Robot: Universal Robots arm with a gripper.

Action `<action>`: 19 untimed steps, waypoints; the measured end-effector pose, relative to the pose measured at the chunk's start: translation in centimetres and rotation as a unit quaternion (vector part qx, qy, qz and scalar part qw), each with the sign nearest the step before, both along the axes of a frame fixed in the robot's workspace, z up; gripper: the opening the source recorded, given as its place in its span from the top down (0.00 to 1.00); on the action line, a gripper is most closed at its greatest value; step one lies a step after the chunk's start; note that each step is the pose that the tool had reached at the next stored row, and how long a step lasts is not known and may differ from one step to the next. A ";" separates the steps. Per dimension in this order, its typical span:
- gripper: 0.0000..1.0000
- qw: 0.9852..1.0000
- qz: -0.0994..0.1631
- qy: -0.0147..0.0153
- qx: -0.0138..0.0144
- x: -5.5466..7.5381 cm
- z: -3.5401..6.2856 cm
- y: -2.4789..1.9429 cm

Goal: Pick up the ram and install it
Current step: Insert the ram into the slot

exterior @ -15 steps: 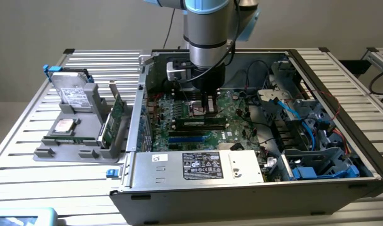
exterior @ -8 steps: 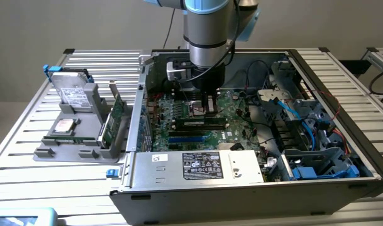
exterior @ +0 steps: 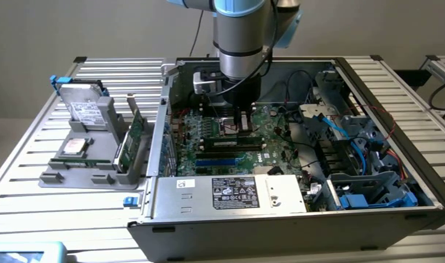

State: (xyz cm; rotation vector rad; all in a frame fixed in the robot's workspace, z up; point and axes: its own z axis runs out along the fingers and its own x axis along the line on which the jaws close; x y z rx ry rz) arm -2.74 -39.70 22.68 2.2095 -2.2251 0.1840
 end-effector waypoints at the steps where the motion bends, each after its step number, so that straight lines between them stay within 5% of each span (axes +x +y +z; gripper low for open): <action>1: 0.87 1.000 0.000 0.000 0.000 0.0 0.00 0.00; 19: 0.87 1.000 -0.002 -0.002 -0.001 -0.1 -0.02 -0.05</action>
